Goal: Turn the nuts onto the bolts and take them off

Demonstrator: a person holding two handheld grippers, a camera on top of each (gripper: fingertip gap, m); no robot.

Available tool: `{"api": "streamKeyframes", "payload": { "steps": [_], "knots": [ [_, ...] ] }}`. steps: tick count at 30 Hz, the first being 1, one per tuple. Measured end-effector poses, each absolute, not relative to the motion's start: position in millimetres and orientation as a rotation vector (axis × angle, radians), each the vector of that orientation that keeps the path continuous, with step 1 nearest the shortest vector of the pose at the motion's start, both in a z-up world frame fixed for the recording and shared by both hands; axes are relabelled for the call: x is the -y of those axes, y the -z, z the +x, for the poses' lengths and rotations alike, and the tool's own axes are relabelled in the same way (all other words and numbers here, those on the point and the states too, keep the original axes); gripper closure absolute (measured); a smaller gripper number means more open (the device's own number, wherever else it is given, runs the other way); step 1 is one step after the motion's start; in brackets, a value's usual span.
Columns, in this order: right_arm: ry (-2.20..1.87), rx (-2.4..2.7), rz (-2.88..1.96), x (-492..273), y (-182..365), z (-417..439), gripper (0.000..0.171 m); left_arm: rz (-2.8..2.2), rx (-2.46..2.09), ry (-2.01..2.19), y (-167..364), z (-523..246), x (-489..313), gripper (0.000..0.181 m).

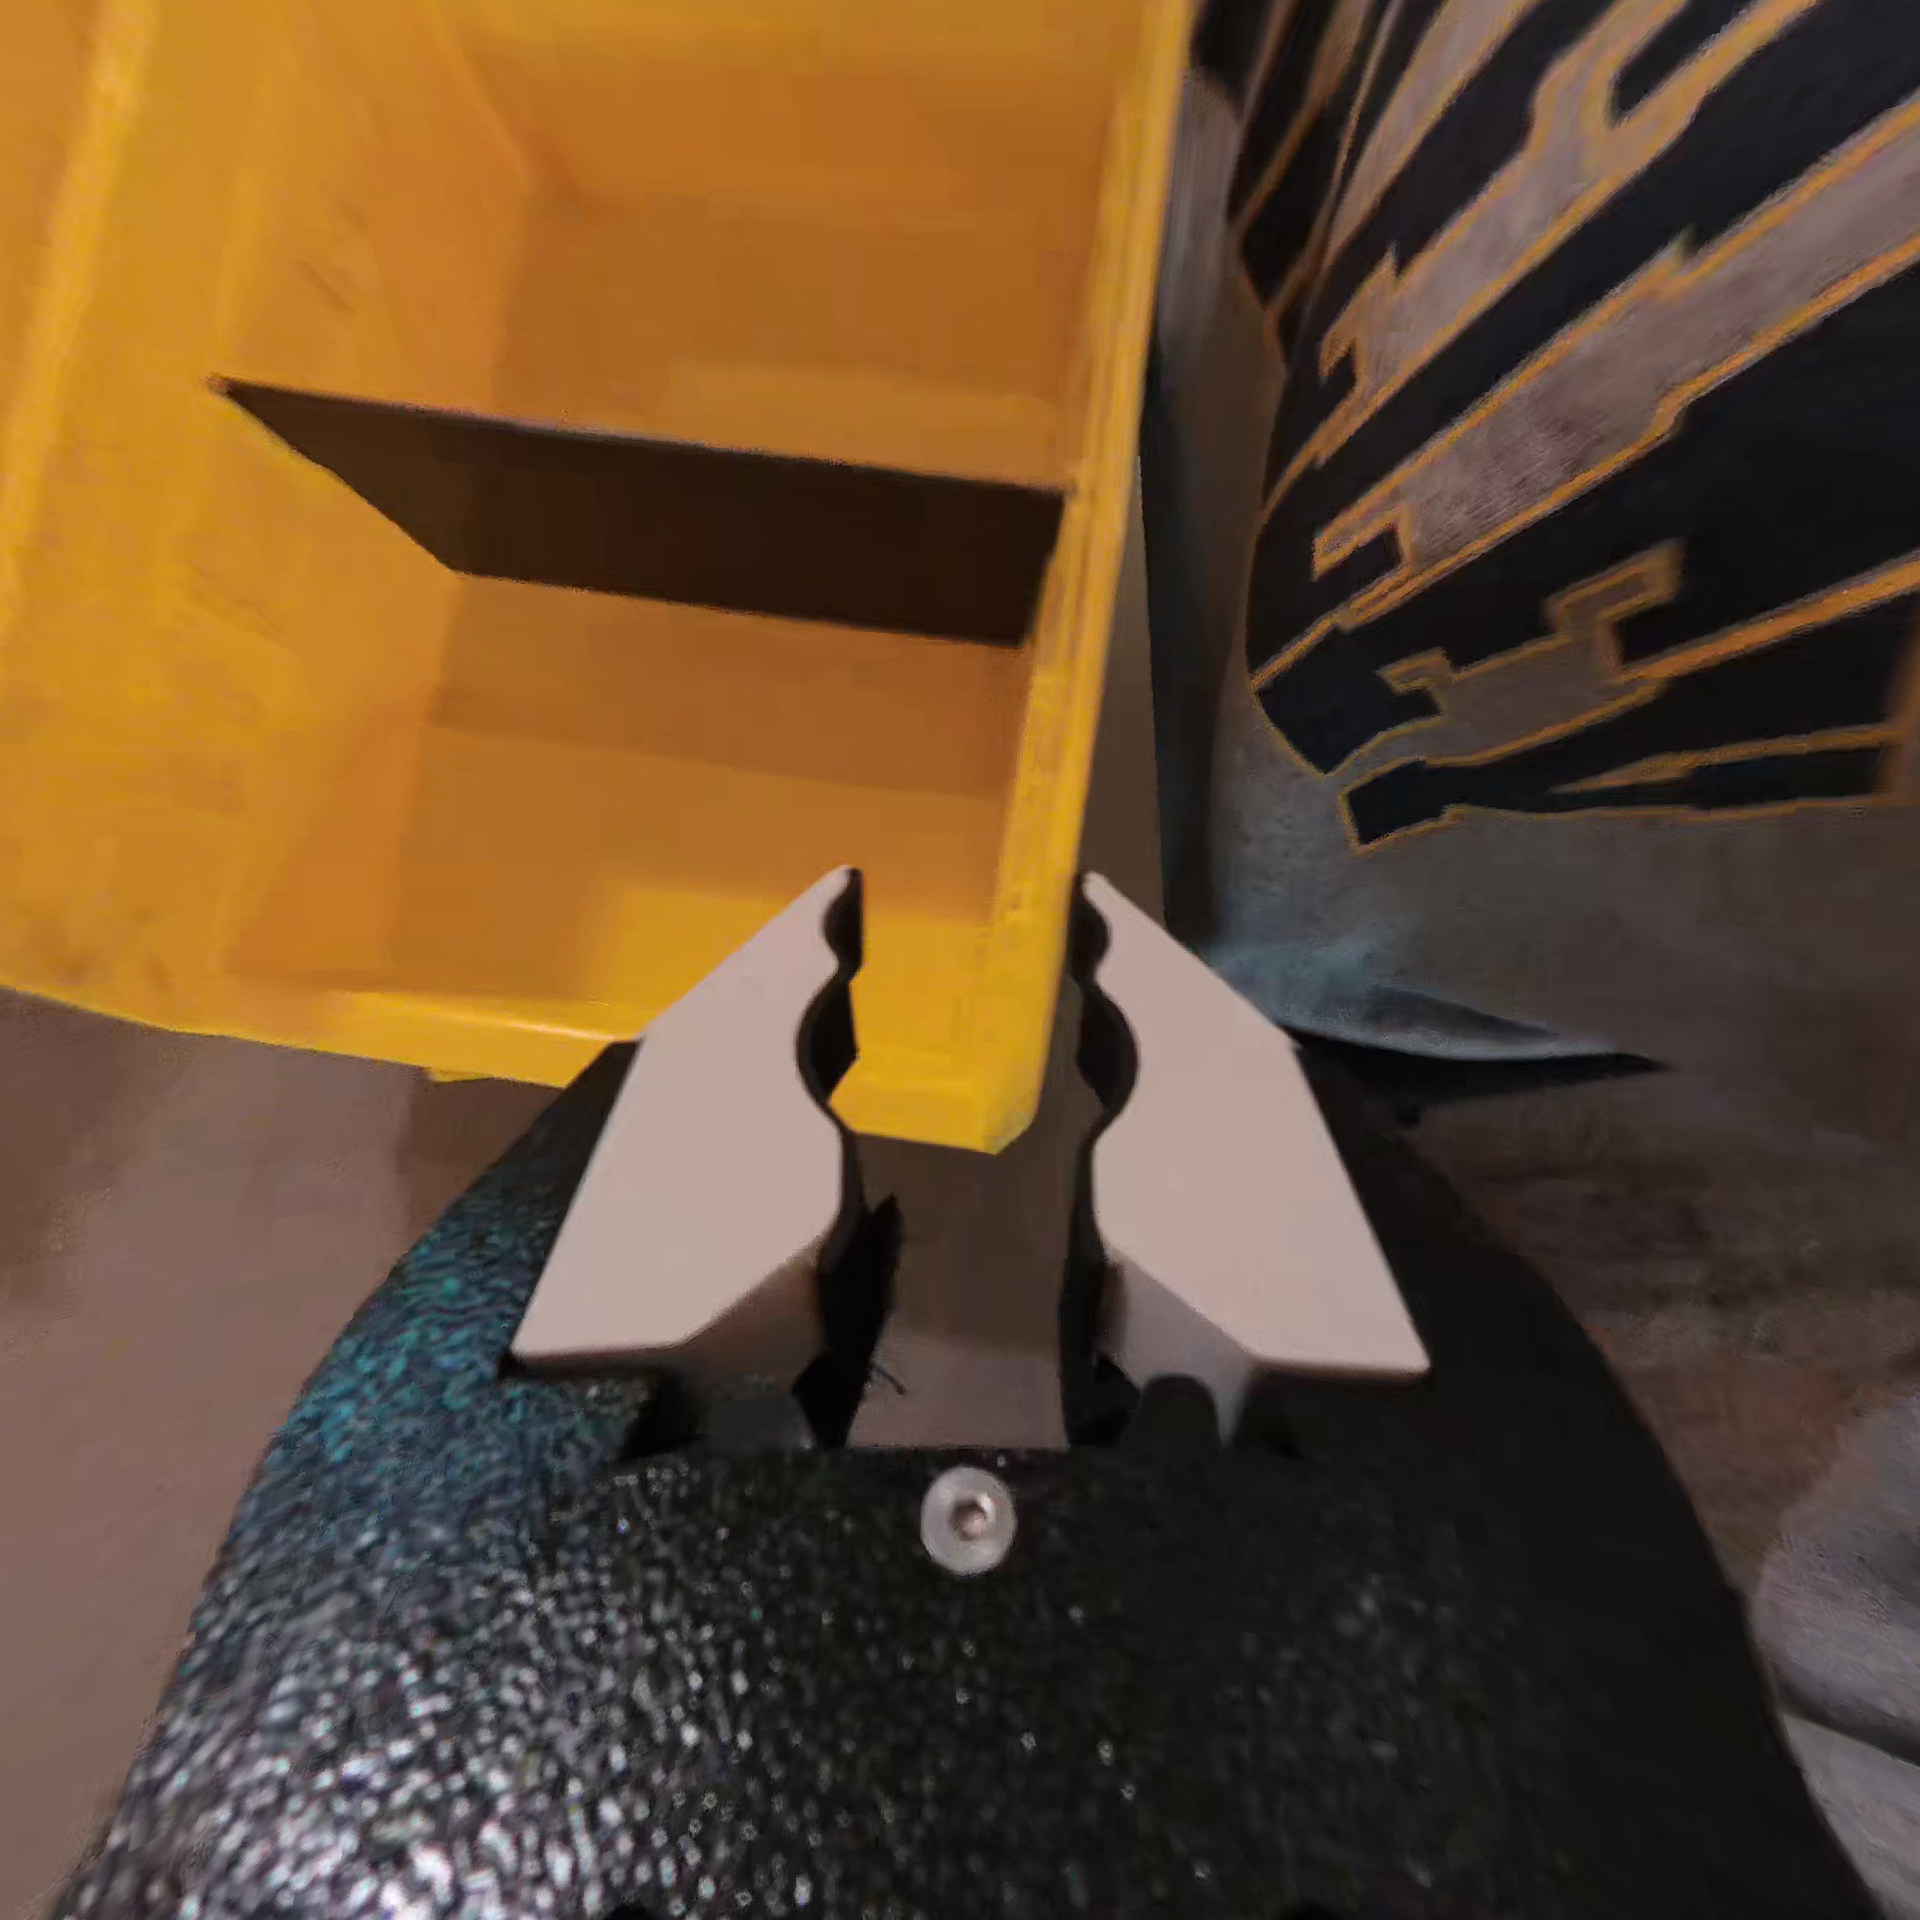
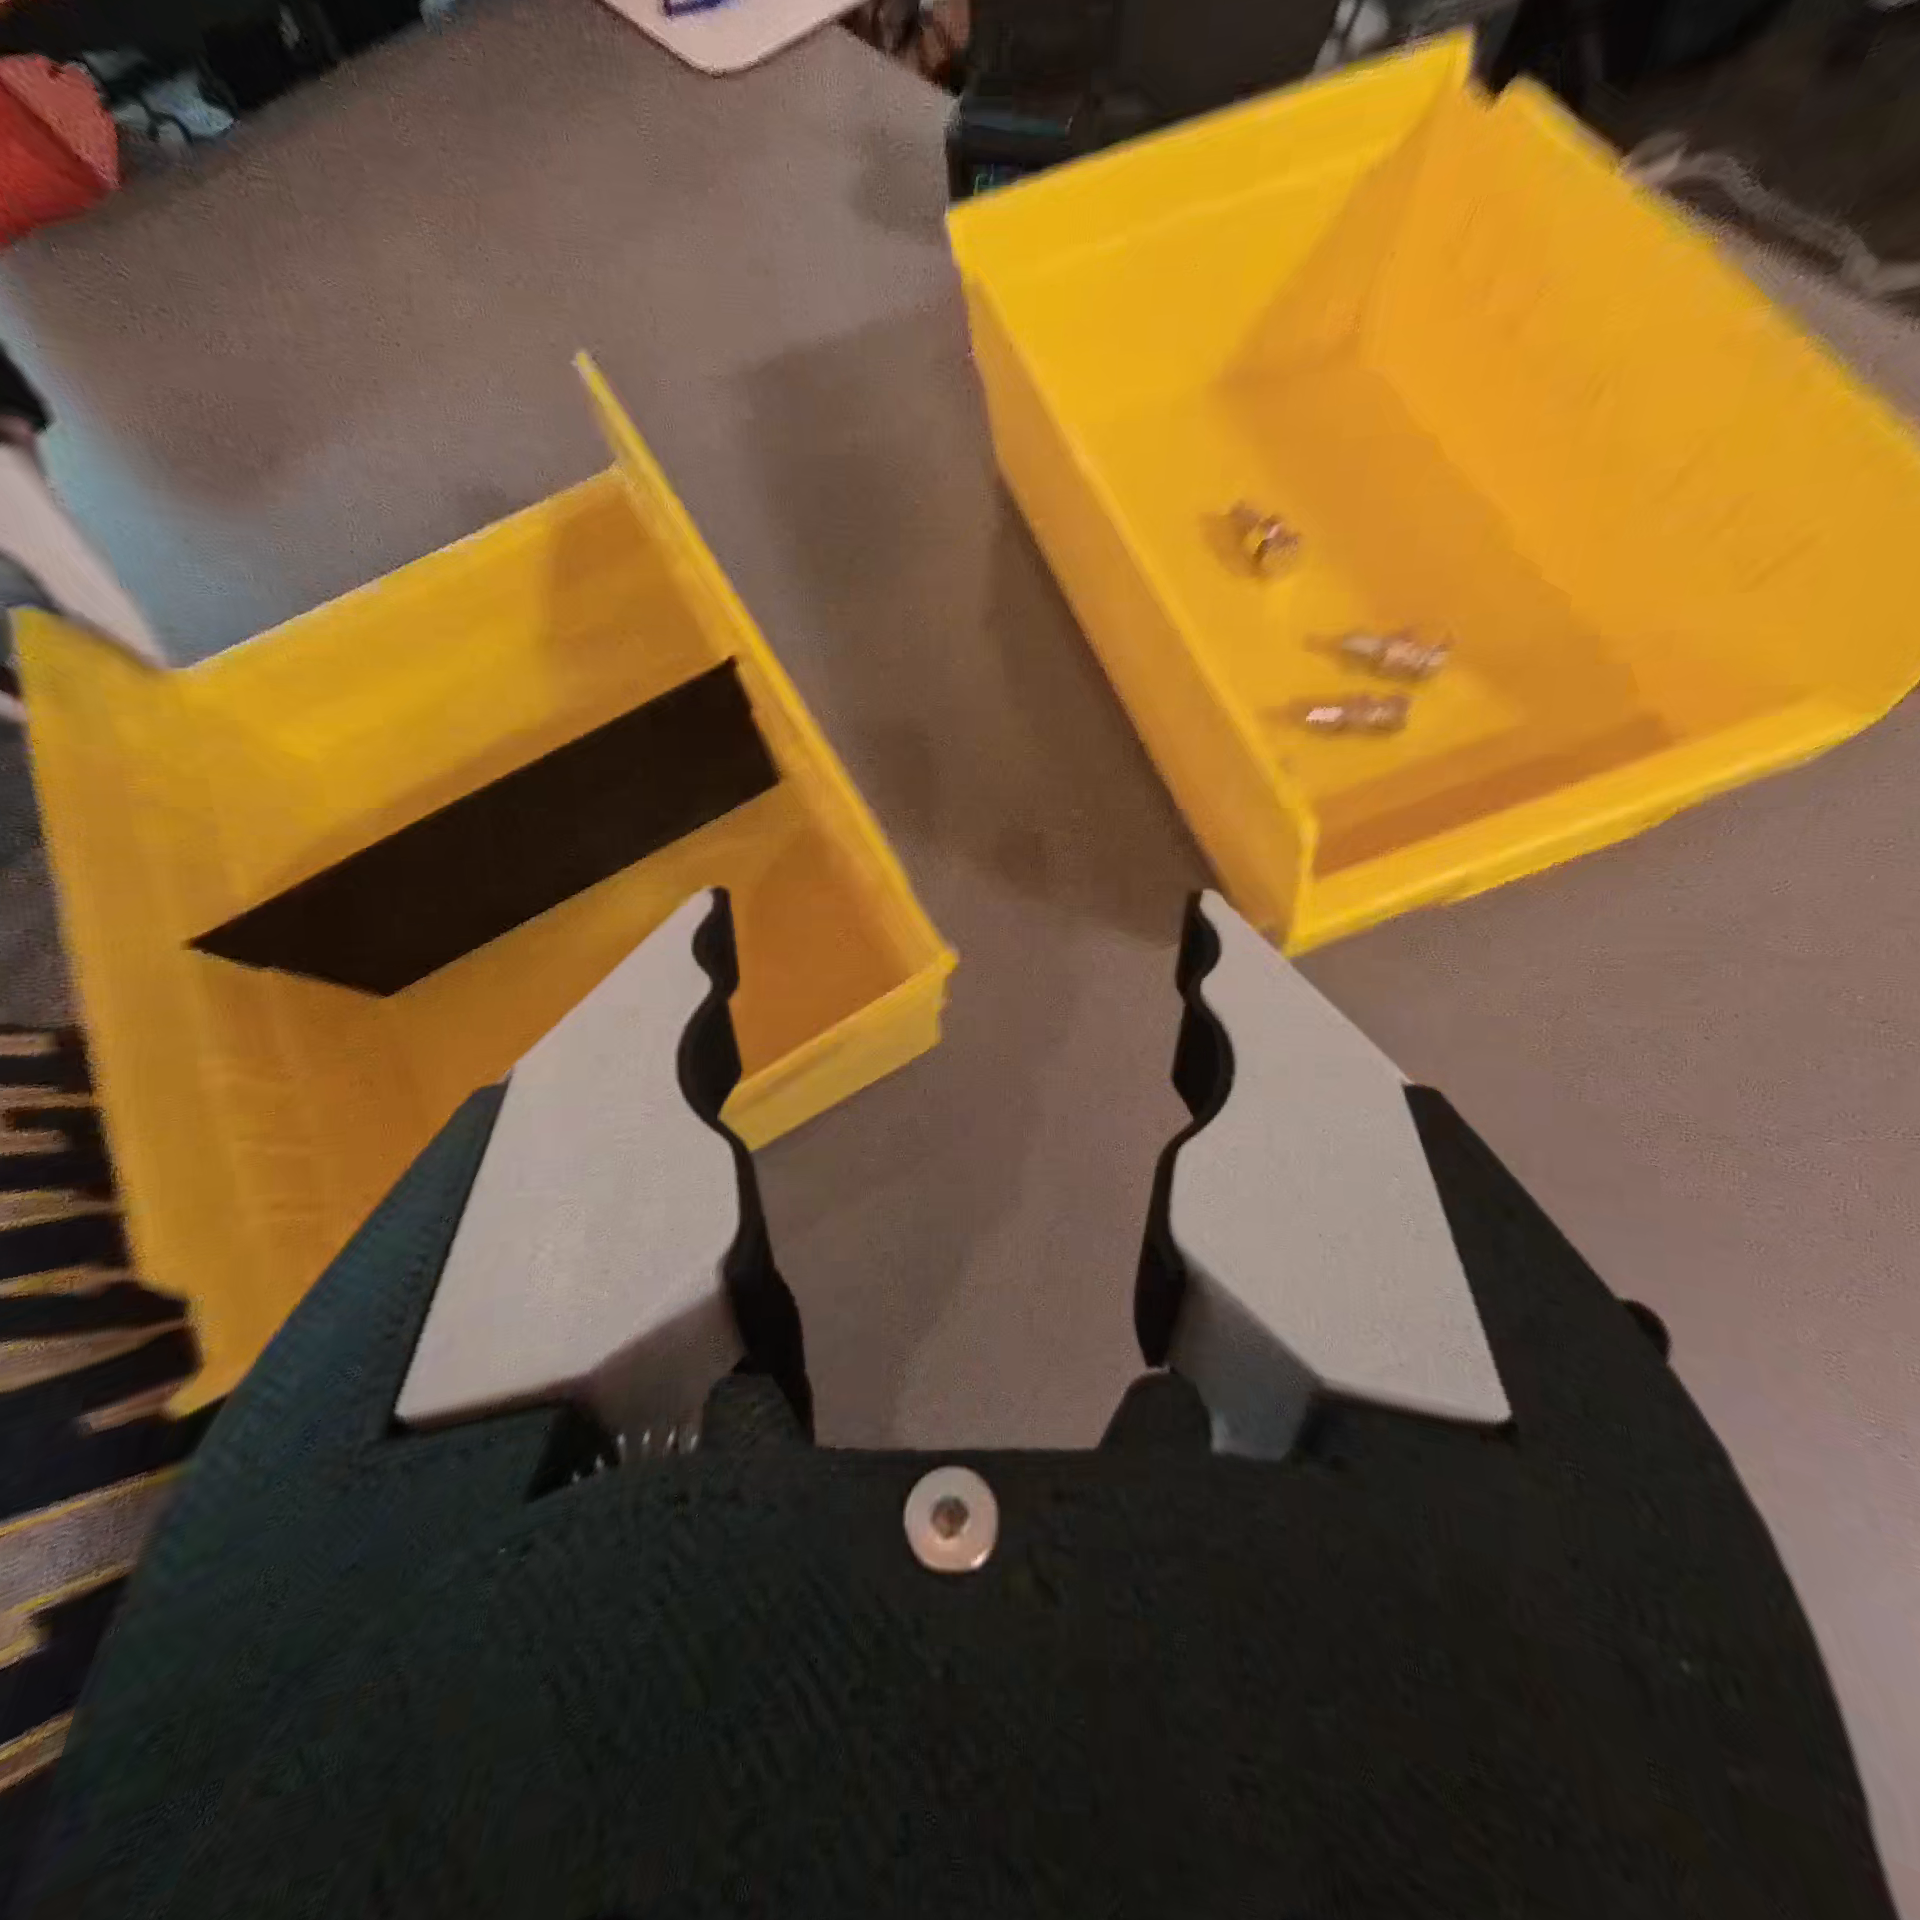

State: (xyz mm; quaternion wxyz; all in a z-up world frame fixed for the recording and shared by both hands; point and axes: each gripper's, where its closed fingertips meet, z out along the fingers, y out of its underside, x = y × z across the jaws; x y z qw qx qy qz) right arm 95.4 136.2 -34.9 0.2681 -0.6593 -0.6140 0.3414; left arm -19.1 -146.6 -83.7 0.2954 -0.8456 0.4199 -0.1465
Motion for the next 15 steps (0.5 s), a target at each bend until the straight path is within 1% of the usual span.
{"api": "streamKeyframes", "payload": {
  "steps": [1,2,4,6,8,10,11,12,13,15],
  "knots": [
    [-0.915,1.653,-1.865,-126,44,107,0.082,-2.216,-1.055,0.432,70,-28,136,0.134],
    [-0.89,1.645,-1.934,-119,53,116,0.081,-2.173,-0.969,0.445,54,-41,116,0.139],
    [-0.887,1.618,-2.03,-101,66,123,0.08,-2.092,-0.722,0.412,20,-76,58,0.142],
    [-0.888,1.628,-2.121,-81,79,124,0.08,-2.072,-0.474,0.346,-1,-118,-7,0.13],
    [-0.825,1.662,-2.177,-66,90,121,0.08,-2.109,-0.208,0.162,-3,-174,-72,0.125],
    [-0.773,1.688,-2.201,-59,97,113,0.082,-2.177,-0.044,0.074,11,-211,-124,0.122],
    [-0.724,1.705,-2.223,-59,101,112,0.088,-2.244,0.005,0.045,25,-223,-145,0.119],
    [-0.643,1.74,-2.249,-59,107,113,0.094,-2.32,0.047,0.025,41,-231,-162,0.118],
    [-0.543,1.783,-2.269,-59,113,117,0.095,-2.385,0.082,0.004,56,-236,-177,0.115],
    [-0.455,1.857,-2.283,-56,117,117,0.099,-2.483,0.109,-0.017,79,-239,-199,0.115]
  ]
}}
